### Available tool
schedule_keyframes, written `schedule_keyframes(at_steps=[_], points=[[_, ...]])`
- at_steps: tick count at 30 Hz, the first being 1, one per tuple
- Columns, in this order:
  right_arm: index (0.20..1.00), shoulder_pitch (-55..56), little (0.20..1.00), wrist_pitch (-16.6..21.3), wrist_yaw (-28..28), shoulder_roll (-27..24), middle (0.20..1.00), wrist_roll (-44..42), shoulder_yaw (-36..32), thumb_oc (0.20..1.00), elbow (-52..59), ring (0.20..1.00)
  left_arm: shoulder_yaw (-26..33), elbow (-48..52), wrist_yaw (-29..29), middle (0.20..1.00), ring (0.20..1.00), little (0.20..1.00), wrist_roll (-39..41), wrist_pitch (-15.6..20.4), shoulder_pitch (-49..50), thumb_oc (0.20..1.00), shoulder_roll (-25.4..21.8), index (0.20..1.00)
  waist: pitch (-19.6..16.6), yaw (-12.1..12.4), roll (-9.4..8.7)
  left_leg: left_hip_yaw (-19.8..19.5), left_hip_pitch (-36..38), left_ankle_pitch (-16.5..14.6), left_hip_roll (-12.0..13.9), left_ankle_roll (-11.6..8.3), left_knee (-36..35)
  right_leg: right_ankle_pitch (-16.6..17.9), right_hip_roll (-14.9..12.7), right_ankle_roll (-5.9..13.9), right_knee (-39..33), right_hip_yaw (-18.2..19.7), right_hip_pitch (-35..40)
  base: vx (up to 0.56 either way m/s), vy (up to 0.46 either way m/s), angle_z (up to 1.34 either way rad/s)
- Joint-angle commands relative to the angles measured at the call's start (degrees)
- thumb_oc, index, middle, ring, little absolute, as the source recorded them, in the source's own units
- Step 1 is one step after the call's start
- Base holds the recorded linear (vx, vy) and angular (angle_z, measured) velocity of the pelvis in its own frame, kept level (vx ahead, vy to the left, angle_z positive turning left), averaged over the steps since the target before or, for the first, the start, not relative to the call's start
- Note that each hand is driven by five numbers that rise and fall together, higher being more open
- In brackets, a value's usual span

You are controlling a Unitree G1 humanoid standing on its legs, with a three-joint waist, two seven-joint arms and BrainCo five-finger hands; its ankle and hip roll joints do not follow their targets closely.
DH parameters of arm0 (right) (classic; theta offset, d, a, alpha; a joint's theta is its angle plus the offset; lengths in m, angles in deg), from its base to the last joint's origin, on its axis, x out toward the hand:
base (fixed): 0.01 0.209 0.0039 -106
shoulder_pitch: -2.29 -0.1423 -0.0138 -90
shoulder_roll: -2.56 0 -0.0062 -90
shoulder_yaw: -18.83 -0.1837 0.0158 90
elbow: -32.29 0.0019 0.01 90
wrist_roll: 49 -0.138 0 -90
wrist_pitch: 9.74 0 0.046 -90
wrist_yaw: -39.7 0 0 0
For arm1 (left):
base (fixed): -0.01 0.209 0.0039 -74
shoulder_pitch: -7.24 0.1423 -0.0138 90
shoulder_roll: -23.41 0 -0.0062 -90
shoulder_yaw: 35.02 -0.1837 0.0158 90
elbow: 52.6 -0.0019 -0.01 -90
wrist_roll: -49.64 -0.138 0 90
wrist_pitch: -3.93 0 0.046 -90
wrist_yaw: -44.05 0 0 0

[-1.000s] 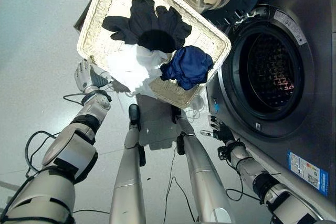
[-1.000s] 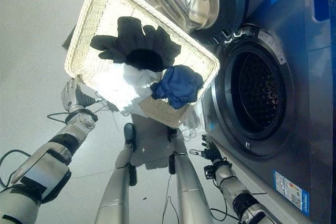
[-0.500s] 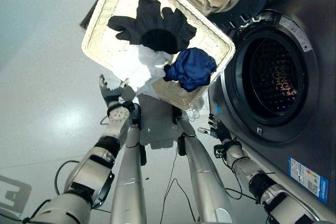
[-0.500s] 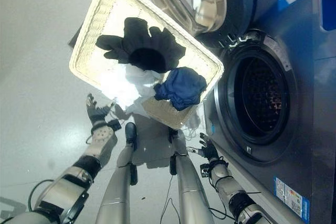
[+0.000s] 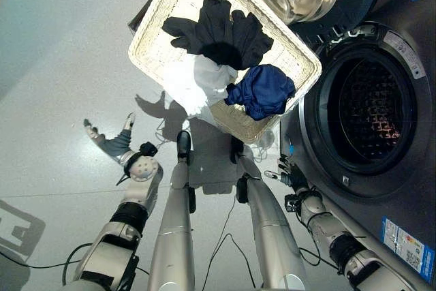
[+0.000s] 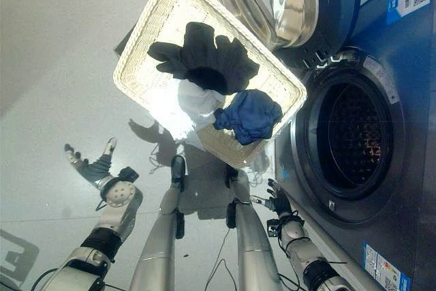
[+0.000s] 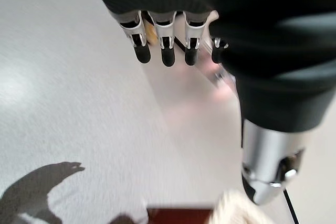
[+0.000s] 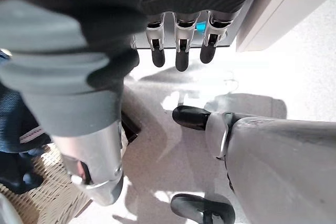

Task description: Put the clothes into the washing machine.

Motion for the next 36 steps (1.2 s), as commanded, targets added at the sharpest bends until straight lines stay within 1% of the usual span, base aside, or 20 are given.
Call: schedule_keyframes(at_steps=[1, 2, 3, 5, 6, 10, 13, 14, 17, 19, 20, 21, 24, 31, 34, 35, 36], points=[[1.0, 3.5, 1.0, 0.3, 0.1, -2.3, 1.0, 0.2, 0.1, 1.0, 2.8, 1.0, -0.3, 3.6, 2.8, 1.0, 1.0, 1.0, -11.3, -2.8, -0.6, 1.0, -2.0, 1.0, 0.5, -1.0, 1.84, 2.6, -1.0, -2.1, -3.5, 0.9, 1.4, 0.2, 1.9, 4.06, -3.7, -1.2, 2.7, 0.0, 0.0, 0.0], [1.0, 3.6, 1.0, 0.4, 0.1, -2.4, 1.0, 0.2, 0.2, 1.0, 2.8, 1.0, -1.2, 4.0, 2.4, 1.0, 1.0, 1.0, -13.2, -4.1, -0.8, 1.0, -2.5, 1.0, 0.5, -1.0, 1.86, 2.6, -0.9, -2.1, -3.5, 0.9, 1.3, 0.2, 2.0, 4.08, -3.7, -1.2, 2.7, 0.0, 0.0, 0.0], [1.0, 3.5, 1.0, 0.3, 0.3, -2.6, 1.0, 0.3, 0.1, 1.0, 2.9, 1.0, -3.4, 4.2, 1.1, 1.0, 1.0, 1.0, -15.9, -6.6, -1.3, 1.0, -3.8, 1.0, 0.5, -1.0, 1.85, 2.8, -0.9, -2.0, -3.4, 0.87, 1.2, 0.4, 2.0, 4.18, -3.8, -1.3, 2.8, 0.0, 0.0, 0.0], [1.0, 3.3, 1.0, 0.2, 0.3, -2.7, 1.0, 0.2, 0.1, 1.0, 2.7, 1.0, -4.1, 4.1, 0.4, 1.0, 1.0, 1.0, -16.2, -7.3, -1.7, 1.0, -4.2, 1.0, 0.5, -1.1, 1.86, 2.9, -0.9, -2.0, -3.5, 0.88, 1.2, 0.4, 2.0, 4.19, -3.8, -1.3, 2.9, 0.0, 0.0, 0.0], [1.0, 3.2, 1.0, 0.0, 0.3, -2.9, 1.0, 0.2, 0.2, 1.0, 2.8, 1.0, -5.5, 3.8, -1.7, 1.0, 1.0, 1.0, -17.2, -9.7, -2.4, 1.0, -5.0, 1.0, 0.5, -1.3, 1.89, 3.0, -0.8, -2.0, -3.5, 0.89, 1.2, 0.5, 2.0, 4.24, -3.8, -1.3, 2.9, 0.0, 0.0, 0.0], [1.0, 1.6, 1.0, -0.2, 1.1, -3.2, 1.0, 1.1, 0.2, 1.0, 1.0, 1.0, -9.5, -0.2, -8.9, 1.0, 1.0, 1.0, -15.4, -14.1, -6.5, 1.0, -6.9, 1.0, 0.5, -2.1, 2.28, 3.8, -0.4, -2.0, -3.3, 0.84, 1.2, 0.7, 2.0, 4.48, -3.9, -0.8, 2.9, -0.01, 0.054, -0.03], [1.0, 1.1, 1.0, -0.3, 1.3, -3.3, 1.0, 1.3, 0.2, 1.0, 0.4, 1.0, -10.1, -1.8, -10.5, 1.0, 1.0, 1.0, -14.7, -14.5, -7.7, 1.0, -7.2, 1.0, 0.5, -2.5, 2.37, 4.0, -0.4, -2.0, -3.3, 0.83, 1.3, 0.8, 2.0, 4.49, -3.9, -0.7, 2.9, 0.0, 0.054, -0.06], [1.0, 0.3, 1.0, -0.4, 1.6, -3.7, 1.0, 1.7, 0.5, 1.0, -0.4, 1.0, -11.3, -4.6, -12.9, 1.0, 1.0, 1.0, -14.1, -16.0, -10.3, 1.0, -8.3, 1.0, 0.5, -3.2, 2.62, 4.5, -0.4, -2.1, -3.3, 0.77, 1.7, 0.9, 2.0, 4.47, -3.8, -0.2, 2.6, 0.0, 0.069, -0.05], [1.0, -0.1, 1.0, -0.2, 2.0, -3.9, 1.0, 1.8, 0.7, 1.0, -1.1, 1.0, -12.4, -6.1, -14.4, 1.0, 1.0, 1.0, -14.0, -17.3, -11.8, 1.0, -8.8, 1.0, 0.5, -3.5, 2.74, 4.7, -0.5, -2.2, -3.3, 0.74, 2.0, 1.0, 2.1, 4.48, -3.8, 0.1, 2.5, 0.0, 0.056, -0.08], [1.0, -0.3, 1.0, -0.3, 2.1, -4.1, 1.0, 1.9, 0.9, 1.0, -1.1, 1.0, -13.2, -7.1, -16.2, 1.0, 1.0, 1.0, -13.8, -18.8, -13.0, 1.0, -9.1, 1.0, 0.5, -3.9, 2.81, 5.0, -0.6, -2.3, -3.2, 0.73, 2.1, 1.0, 2.1, 4.51, -3.8, 0.3, 2.3, 0.0, 0.024, -0.08], [1.0, -0.3, 1.0, -0.3, 2.1, -4.1, 1.0, 1.9, 0.9, 1.0, -1.1, 1.0, -13.2, -7.1, -16.2, 1.0, 1.0, 1.0, -13.8, -18.8, -13.0, 1.0, -9.1, 1.0, 0.5, -3.9, 2.81, 5.0, -0.6, -2.3, -3.2, 0.73, 2.1, 1.0, 2.1, 4.51, -3.8, 0.3, 2.3, 0.01, 0.057, -0.1], [1.0, -0.9, 1.0, -0.4, 2.2, -4.1, 1.0, 2.1, 1.3, 1.0, -1.5, 1.0, -15.0, -10.7, -19.0, 1.0, 1.0, 1.0, -13.4, -20.2, -15.3, 1.0, -9.3, 1.0, 0.5, -4.6, 2.8, 5.6, -0.8, -2.4, -3.2, 0.69, 2.6, 1.1, 2.1, 4.55, -3.6, 0.8, 2.0, 0.01, 0.05, -0.08], [1.0, -1.3, 1.0, -0.3, 2.3, -4.0, 1.0, 2.2, 1.6, 1.0, -1.7, 1.0, -15.6, -12.0, -18.9, 1.0, 1.0, 1.0, -14.4, -20.4, -16.5, 1.0, -9.3, 1.0, 0.5, -5.0, 2.65, 5.9, -0.9, -2.5, -3.2, 0.74, 2.9, 1.1, 2.1, 4.51, -3.5, 1.0, 1.8, 0.01, 0.034, -0.03], [1.0, -2.1, 1.0, -0.1, 2.4, -4.2, 1.0, 2.0, 2.9, 1.0, -2.2, 1.0, -17.6, -15.7, -20.4, 1.0, 1.0, 1.0, -14.3, -22.0, -22.1, 1.0, -10.3, 1.0, 0.5, -6.2, 2.09, 6.8, -1.5, -3.1, -3.1, 0.82, 4.2, 1.2, 2.2, 4.48, -3.0, 1.9, 0.9, 0.01, 0.017, -0.02], [1.0, -2.7, 1.0, -0.1, 2.3, -4.0, 1.0, 1.8, 3.4, 1.0, -2.5, 1.0, -18.4, -17.8, -22.0, 1.0, 1.0, 1.0, -14.6, -23.8, -24.7, 1.0, -10.4, 1.0, 0.5, -6.8, 1.8, 7.1, -1.7, -3.4, -3.1, 0.88, 4.6, 1.3, 2.3, 4.47, -2.9, 2.2, 0.5, 0.01, 0.01, -0.08], [1.0, -2.9, 1.0, -0.2, 2.3, -3.9, 1.0, 1.8, 3.6, 1.0, -2.5, 1.0, -18.8, -18.8, -23.5, 1.0, 1.0, 1.0, -14.4, -25.3, -25.8, 1.0, -10.2, 1.0, 0.5, -7.0, 1.64, 7.2, -1.9, -3.5, -3.1, 0.89, 4.9, 1.4, 2.3, 4.48, -2.9, 2.4, 0.3, 0.01, 0.003, -0.04], [1.0, -3.1, 1.0, -0.2, 2.4, -3.9, 1.0, 1.8, 3.7, 1.0, -2.6, 1.0, -19.1, -19.5, -24.1, 1.0, 1.0, 1.0, -14.2, -25.7, -26.4, 1.0, -10.3, 1.0, 0.5, -7.1, 1.55, 7.3, -2.0, -3.6, -3.2, 0.91, 5.1, 1.4, 2.3, 4.47, -2.8, 2.5, 0.2, 0.0, 0.0, 0.0]])
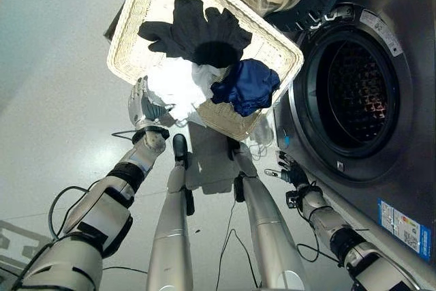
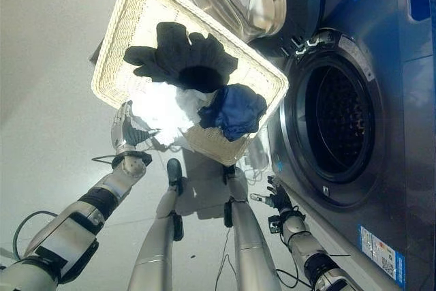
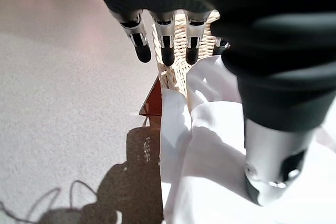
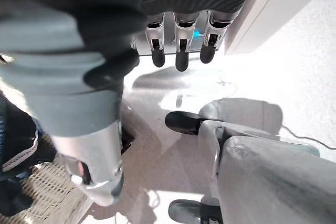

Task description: Put the clothes into the washing machine.

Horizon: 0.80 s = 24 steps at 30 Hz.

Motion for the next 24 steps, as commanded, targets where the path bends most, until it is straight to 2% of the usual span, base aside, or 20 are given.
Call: schedule_keyframes(at_steps=[1, 4, 5, 9, 13, 24], points=[[1.0, 0.4, 1.0, -0.3, 0.1, -2.9, 1.0, 0.5, 2.1, 1.0, 2.2, 1.0, -0.5, -4.1, -6.7, 1.0, 1.0, 1.0, -1.2, -3.1, -7.5, 1.0, 0.0, 1.0, 0.3, -3.2, 1.03, 2.7, -3.2, -3.7, -3.2, 0.93, 6.0, -0.6, 1.9, 3.98, -1.1, -1.3, 0.3, 0.0, 0.0, 0.0], [1.0, 0.0, 1.0, -0.4, 0.1, -2.7, 1.0, 0.4, 2.4, 1.0, 2.2, 1.0, -1.5, -6.6, -8.8, 1.0, 1.0, 1.0, -1.1, -4.4, -9.3, 1.0, 0.1, 1.0, 0.3, -3.7, 0.52, 2.9, -3.6, -4.2, -3.3, 1.06, 6.8, -0.5, 1.9, 3.99, -1.0, -1.0, -0.1, 0.0, 0.0, 0.0], [1.0, -0.6, 1.0, -0.4, -0.1, -2.6, 1.0, 0.0, 2.9, 1.0, 2.2, 1.0, -2.5, -9.4, -11.5, 1.0, 1.0, 1.0, -1.0, -5.4, -11.4, 1.0, 0.2, 1.0, 0.3, -4.4, -0.1, 3.2, -4.1, -4.8, -3.3, 1.17, 7.7, -0.4, 1.9, 4.03, -0.9, -0.5, -0.6, 0.0, 0.0, 0.0], [1.0, -1.5, 1.0, -0.7, -0.5, -2.4, 1.0, -0.3, 3.7, 1.0, 2.7, 1.0, -4.6, -12.8, -13.8, 1.0, 1.0, 1.0, -1.5, -7.1, -14.4, 1.0, 0.5, 1.0, 0.3, -5.6, -1.15, 3.8, -5.0, -5.9, -3.4, 1.47, 9.4, 0.0, 2.0, 4.09, -0.8, 0.3, -1.8, 0.02, 0.022, -0.1], [1.0, -1.4, 1.0, -0.7, -0.4, -2.3, 1.0, -0.7, 4.4, 1.0, 3.2, 1.0, -5.1, -15.3, -14.0, 1.0, 1.0, 1.0, 1.1, -7.7, -16.9, 1.0, 1.0, 1.0, 0.3, -6.8, -2.17, 4.3, -6.1, -7.2, -3.6, 1.91, 11.2, 0.3, 2.3, 4.25, -0.5, 1.4, -2.9, 0.03, 0.019, -0.1], [1.0, -1.0, 1.0, -0.2, -0.1, -1.6, 1.0, -0.6, 5.4, 1.0, 4.3, 1.0, -5.5, -17.7, -14.1, 1.0, 1.0, 1.0, -0.6, -7.4, -17.2, 1.0, 2.9, 1.0, 0.3, -7.8, -2.68, 5.2, -6.3, -8.0, -3.7, 2.22, 11.5, 0.4, 2.6, 4.43, -0.8, 2.1, -3.2, 0.01, 0.002, -0.02]])
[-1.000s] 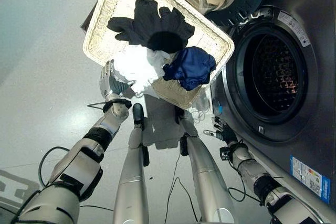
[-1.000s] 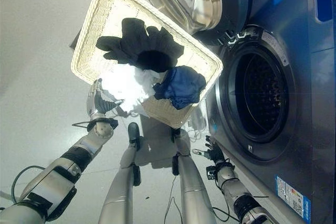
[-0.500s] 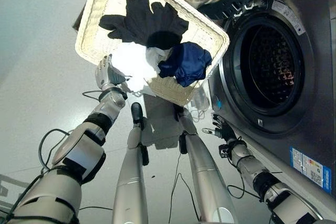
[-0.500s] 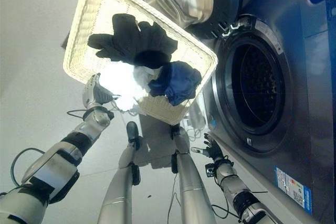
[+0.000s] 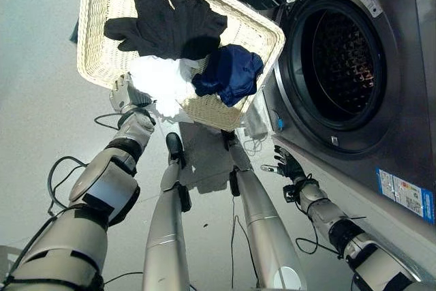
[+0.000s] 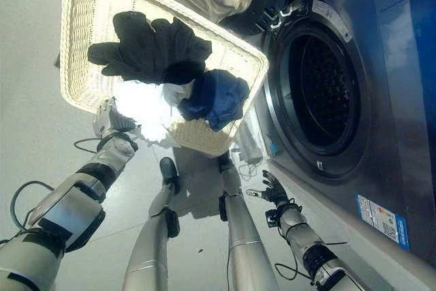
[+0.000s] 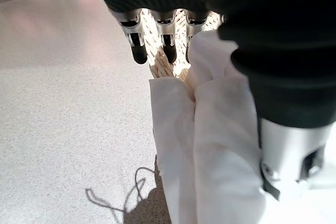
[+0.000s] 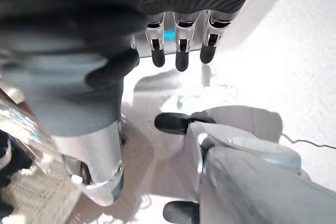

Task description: Put the clothes into the washing machine.

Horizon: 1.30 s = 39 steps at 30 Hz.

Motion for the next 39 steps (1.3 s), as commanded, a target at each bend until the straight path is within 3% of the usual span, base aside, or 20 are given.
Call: schedule_keyframes(at_steps=[1, 5, 9, 10, 12, 13, 16, 19, 22, 24, 29, 35, 39], points=[[1.0, 1.5, 1.0, 0.1, -0.1, -0.4, 1.0, -0.3, 1.6, 1.0, 3.2, 1.0, -1.2, -1.0, -6.8, 1.0, 1.0, 1.0, -3.7, 2.0, -3.9, 1.0, 2.0, 1.0, 0.4, -1.9, -2.13, 2.0, -0.2, -4.8, -2.1, -0.55, 4.1, -1.7, 3.7, 1.59, 0.2, -2.4, 0.5, 0.0, 0.008, 0.05], [1.0, 1.3, 1.0, 0.2, -0.3, -0.3, 1.0, -0.4, 1.9, 1.0, 3.5, 1.0, -2.4, -0.8, -8.7, 1.0, 1.0, 1.0, -3.7, 3.0, -4.3, 1.0, 2.1, 1.0, 0.4, -2.0, -2.26, 2.0, -0.1, -4.9, -2.1, -0.55, 4.2, -1.5, 3.7, 1.65, 0.1, -2.3, 0.4, 0.0, 0.0, -0.01], [1.0, 1.3, 1.0, -1.0, -1.2, -0.3, 1.0, -0.1, 2.2, 1.0, 5.3, 1.0, -3.6, 3.4, -17.6, 1.0, 1.0, 1.0, 4.9, 13.0, -5.4, 1.0, 2.4, 1.0, 0.4, -2.2, -2.59, 1.8, -0.3, -5.1, -2.0, -0.28, 4.2, -1.4, 4.2, 1.68, 0.5, -2.0, 0.1, 0.0, 0.0, 0.0], [1.0, 1.7, 1.0, -1.1, -1.3, -0.3, 1.0, 0.2, 2.1, 1.0, 5.8, 1.0, -2.9, 6.1, -21.4, 0.683, 0.683, 0.683, 10.2, 15.4, -5.6, 0.683, 2.7, 0.683, 0.4, -2.3, -2.66, 1.7, -0.4, -5.1, -2.1, -0.16, 4.1, -1.3, 4.3, 1.72, 0.6, -1.8, -0.1, 0.0, 0.0, 0.0], [1.0, 2.2, 1.0, -1.1, -1.3, -0.3, 1.0, 0.4, 1.9, 1.0, 6.1, 1.0, -2.0, 9.1, -24.7, 0.376, 0.376, 0.376, 15.9, 17.4, -5.5, 0.376, 3.1, 0.376, 0.4, -2.3, -2.66, 1.5, -0.4, -5.2, -2.2, -0.05, 3.9, -1.3, 4.5, 1.77, 0.6, -1.7, -0.2, 0.0, 0.0, 0.0], [1.0, 2.8, 1.0, -1.0, -1.2, -0.2, 1.0, 0.9, 1.4, 1.0, 6.2, 1.0, -0.3, 12.1, -29.4, 0.2, 0.2, 0.2, 25.7, 20.9, -4.8, 0.2, 3.8, 0.2, 0.4, -2.2, -2.64, 1.2, -0.3, -5.3, -2.4, 0.18, 3.6, -1.2, 4.8, 1.79, 0.6, -1.5, -0.2, 0.0, 0.0, 0.0], [1.0, 3.6, 1.0, -0.2, -0.9, 0.6, 1.0, 1.3, 1.0, 1.0, 5.7, 1.0, 3.3, 16.3, -33.9, 0.2, 0.2, 0.2, 35.6, 25.5, -2.6, 0.2, 6.2, 0.2, 0.4, -1.9, -2.92, 0.6, -0.2, -5.6, -2.7, 0.47, 3.5, -1.1, 5.1, 1.8, 0.4, -1.4, 0.1, 0.0, -0.043, 0.02], [1.0, 3.7, 1.0, -0.4, -0.5, 1.2, 1.0, 1.4, 0.7, 1.0, 5.8, 1.0, 5.8, 19.0, -33.8, 0.2, 0.2, 0.2, 40.0, 28.2, -0.7, 0.2, 8.0, 0.2, 0.4, -1.6, -3.34, 0.0, -0.1, -5.8, -2.8, 0.47, 3.5, -1.1, 5.3, 1.73, 0.2, -1.4, 0.5, 0.0, -0.065, 0.29], [1.0, 3.8, 1.0, -0.5, -0.7, 1.9, 1.0, 0.9, 0.9, 1.0, 6.0, 1.0, 8.1, 20.7, -30.2, 0.2, 0.2, 0.2, 41.1, 31.8, 1.2, 0.2, 9.1, 0.2, 0.4, -1.1, -3.79, -0.6, 0.3, -5.8, -2.8, 0.4, 3.2, -1.1, 5.4, 1.64, -0.1, -1.7, 1.1, -0.01, -0.073, -0.13], [1.0, 4.1, 1.0, -0.9, -0.9, 1.9, 1.0, 0.7, 1.1, 1.0, 6.8, 1.0, 8.8, 21.6, -24.4, 0.2, 0.2, 0.2, 35.9, 34.5, 2.3, 0.2, 9.0, 0.2, 0.4, -0.7, -4.0, -1.0, 0.7, -5.5, -2.8, 0.32, 2.5, -1.1, 5.4, 1.56, -0.5, -2.0, 1.6, -0.01, -0.048, 0.28], [1.0, 4.2, 1.0, -0.9, -1.0, 1.6, 1.0, 0.5, 1.0, 1.0, 6.8, 1.0, 9.2, 22.5, -15.7, 0.2, 0.2, 0.2, 30.6, 35.7, 3.4, 0.2, 8.1, 0.2, 0.4, 0.3, -3.32, -1.5, 2.2, -4.0, -2.6, 0.04, -0.2, -1.3, 5.3, 1.27, -1.1, -2.7, 2.8, -0.01, -0.007, 0.06], [1.0, 4.4, 1.0, -0.1, -1.7, 1.5, 1.0, 0.4, 0.7, 1.0, 5.7, 1.0, 10.1, 23.1, -14.0, 0.2, 0.2, 0.2, 32.1, 35.7, 5.3, 0.2, 7.5, 0.2, 0.4, 1.6, -1.93, -1.9, 3.1, -2.7, -2.3, -0.39, -1.3, -2.2, 4.8, 1.04, -0.4, -3.8, 3.9, -0.03, -0.009, -0.08], [1.0, 4.8, 1.0, 0.0, -2.2, 1.3, 1.0, 0.3, 0.2, 1.0, 5.5, 1.0, 11.0, 24.7, -15.9, 0.2, 0.2, 0.2, 33.9, 37.0, 7.9, 0.2, 7.5, 0.2, 0.4, 2.5, -1.06, -2.0, 4.2, -2.0, -2.0, -0.66, -2.4, -2.8, 4.5, 0.91, -0.2, -4.6, 5.2, -0.04, -0.014, 0.07]])
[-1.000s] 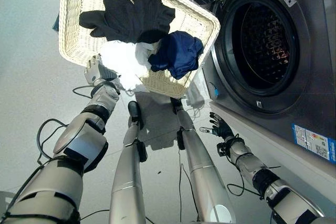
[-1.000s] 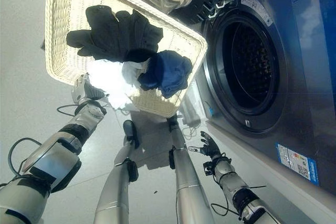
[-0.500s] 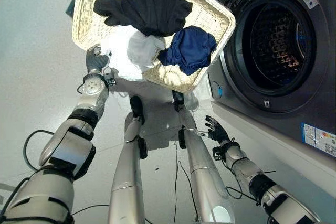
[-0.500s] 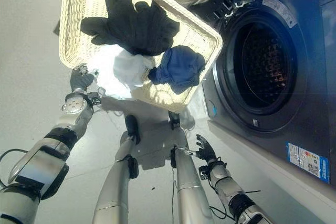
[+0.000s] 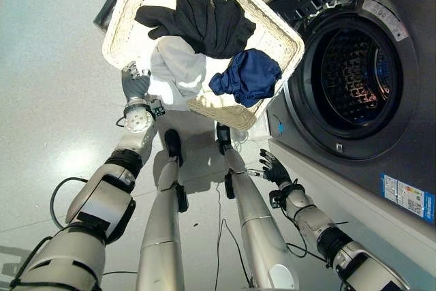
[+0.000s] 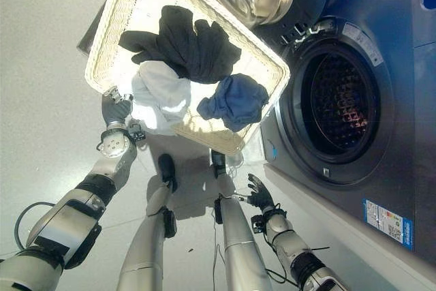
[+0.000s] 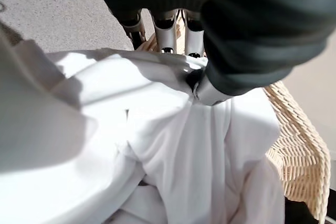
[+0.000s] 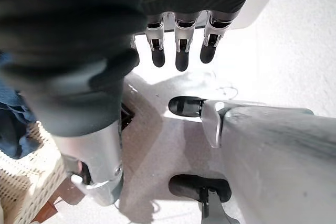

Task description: Put the clothes into the washing machine.

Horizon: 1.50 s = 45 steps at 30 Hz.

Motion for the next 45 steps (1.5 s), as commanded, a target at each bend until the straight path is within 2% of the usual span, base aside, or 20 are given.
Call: schedule_keyframes(at_steps=[1, 4, 11, 17, 25, 34, 45], points=[[1.0, 2.2, 1.0, 0.6, -1.1, -3.6, 1.0, -0.5, 0.0, 1.0, 1.5, 1.0, -0.2, 9.2, -5.8, 0.2, 0.2, 0.2, -2.0, 4.0, -1.0, 0.2, 7.2, 0.2, 0.7, 1.7, 4.1, -2.0, 2.3, -3.2, 0.5, -4.69, -0.3, -1.8, 5.3, -1.27, -0.1, -5.5, 1.3, -0.04, -0.013, 0.08], [1.0, 2.8, 1.0, 0.8, -1.3, -3.7, 1.0, -0.3, -1.0, 1.0, 1.0, 1.0, 0.0, 11.6, -7.6, 0.2, 0.2, 0.2, -3.1, 5.8, 1.5, 0.2, 7.7, 0.2, 0.7, 2.5, 4.92, -2.0, 3.4, -2.7, 0.6, -4.85, -1.4, -2.2, 4.9, -1.23, -0.1, -6.3, 2.4, -0.04, -0.011, 0.0], [1.0, 3.6, 1.0, 1.4, -1.4, -4.0, 1.0, -0.4, -3.1, 1.0, -0.9, 1.0, 0.7, 16.4, -5.9, 0.2, 0.2, 0.2, -8.2, 9.2, 7.3, 0.2, 8.4, 0.2, 0.7, 4.6, 6.88, -2.7, 7.0, -2.3, 0.4, -4.82, -3.4, -3.5, 3.7, -1.06, 0.0, -8.0, 5.9, -0.04, 0.005, 0.05], [1.0, 4.4, 1.0, 1.7, -1.1, -4.0, 1.0, -0.4, -4.6, 1.0, -1.7, 1.0, 1.7, 18.9, -7.7, 0.2, 0.2, 0.2, -8.7, 10.4, 11.5, 0.2, 8.6, 0.2, 0.7, 5.9, 8.37, -3.2, 9.2, -2.0, 0.2, -4.78, -4.1, -4.2, 2.8, -0.83, 0.3, -9.2, 8.2, -0.03, 0.01, 0.07], [1.0, 4.0, 1.0, 1.1, -0.8, -4.4, 1.0, 0.3, -5.8, 1.0, -3.0, 1.0, 2.3, 21.2, -10.2, 0.2, 0.2, 0.2, -6.5, 10.8, 13.2, 0.2, 8.1, 0.2, 0.7, 6.8, 10.49, -3.1, 11.9, 0.2, 1.0, -4.95, -8.9, -5.2, 2.9, -0.69, 0.4, -10.0, 10.1, 0.0, 0.036, 0.05], [1.0, 3.4, 1.0, 1.3, -0.2, -4.4, 1.0, 0.4, -6.2, 1.0, -3.8, 1.0, 1.8, 20.8, -11.2, 0.2, 0.2, 0.2, -6.5, 8.3, 12.6, 0.2, 8.2, 0.2, 0.7, 6.8, 10.62, -3.1, 12.3, 0.7, 1.1, -4.91, -10.0, -4.9, 2.9, -0.46, 0.1, -9.8, 10.3, 0.0, 0.004, 0.0], [1.0, 3.3, 1.0, 1.3, -0.2, -4.6, 1.0, 0.5, -5.9, 1.0, -4.0, 1.0, 1.7, 20.8, -11.1, 0.2, 0.2, 0.2, -5.5, 8.7, 11.7, 0.2, 8.1, 0.2, 0.7, 6.5, 10.5, -2.7, 12.4, 0.9, 1.2, -4.96, -10.5, -4.5, 2.9, -0.37, -0.9, -9.4, 10.5, 0.0, 0.0, 0.0]])
